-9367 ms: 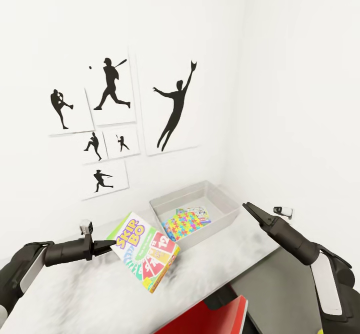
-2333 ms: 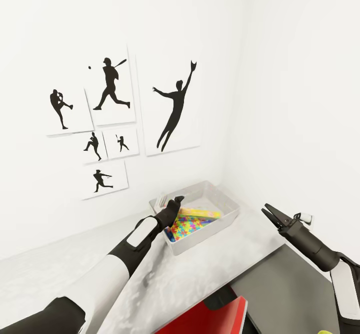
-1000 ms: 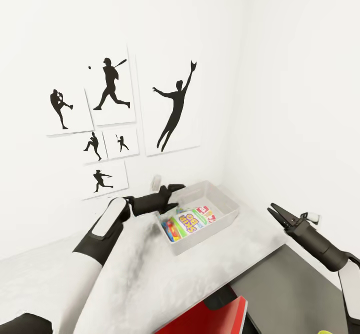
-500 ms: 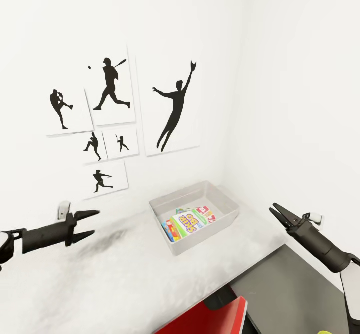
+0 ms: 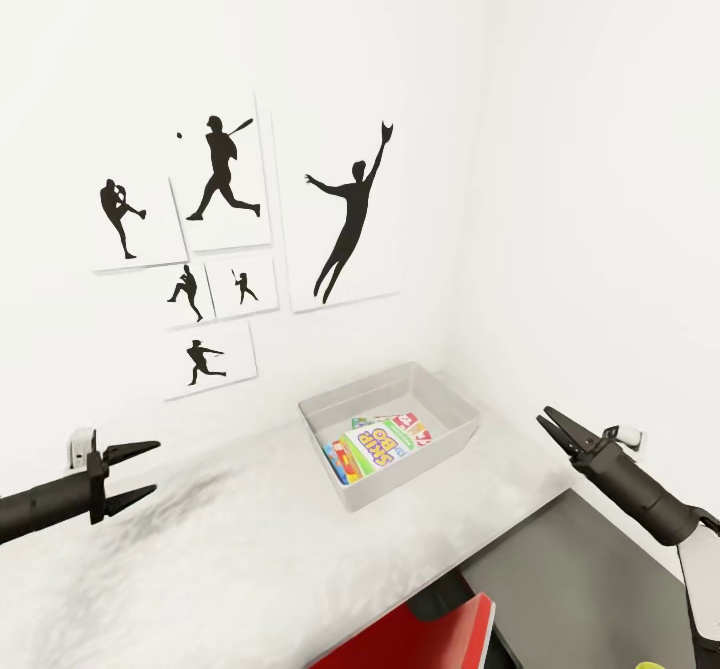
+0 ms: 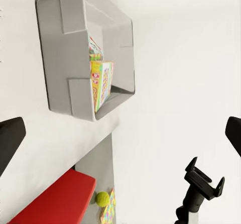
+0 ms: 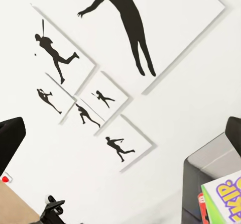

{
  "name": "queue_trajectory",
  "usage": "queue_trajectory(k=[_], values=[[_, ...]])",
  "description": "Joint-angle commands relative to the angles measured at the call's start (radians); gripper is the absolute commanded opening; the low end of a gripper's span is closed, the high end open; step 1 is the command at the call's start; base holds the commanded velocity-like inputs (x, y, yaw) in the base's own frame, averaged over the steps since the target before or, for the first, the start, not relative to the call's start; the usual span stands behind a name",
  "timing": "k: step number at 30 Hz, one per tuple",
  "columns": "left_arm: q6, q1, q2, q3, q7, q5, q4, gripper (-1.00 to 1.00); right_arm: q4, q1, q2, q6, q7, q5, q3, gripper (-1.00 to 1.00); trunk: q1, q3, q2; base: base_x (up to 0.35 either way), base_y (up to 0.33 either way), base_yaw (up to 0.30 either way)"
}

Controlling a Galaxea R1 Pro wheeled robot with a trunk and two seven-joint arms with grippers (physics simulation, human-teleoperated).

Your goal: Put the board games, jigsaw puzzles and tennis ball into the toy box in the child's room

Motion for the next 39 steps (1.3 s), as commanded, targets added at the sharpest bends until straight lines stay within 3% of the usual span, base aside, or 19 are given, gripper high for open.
queue_trajectory(k=[1, 20, 31, 35, 39], values=[[0.0, -0.001, 0.002, -0.003, -0.013, -0.01, 0.002, 1.0, 0.0, -0.001, 0.001, 0.005, 0.001, -0.002, -0.001, 1.0, 0.001, -0.002, -0.002, -0.016, 0.0, 0.0], [0.0, 0.0, -0.002, -0.004, -0.024, -0.02, -0.048, 1.0, -0.003, -0.001, 0.007, 0.006, 0.001, -0.006, 0.003, 1.0, 0.001, -0.002, -0.002, -0.095, 0.037, -0.004], [0.0, 0.0, -0.001, -0.004, -0.026, -0.02, -0.061, 1.0, -0.002, 0.0, 0.008, 0.005, 0.001, -0.008, 0.004, 1.0, 0.001, 0.008, -0.002, -0.105, -0.11, -0.149], [0.0, 0.001, 0.001, -0.005, -0.057, -0.022, -0.062, 1.0, -0.002, -0.001, 0.007, 0.004, 0.002, -0.008, 0.004, 1.0, 0.001, 0.012, -0.002, -0.055, -0.17, -0.205], [0.0, 0.002, 0.005, -0.006, -0.114, -0.05, -0.062, 1.0, -0.001, -0.001, 0.005, 0.005, 0.002, -0.008, 0.003, 1.0, 0.001, 0.017, -0.002, -0.016, -0.173, -0.211]])
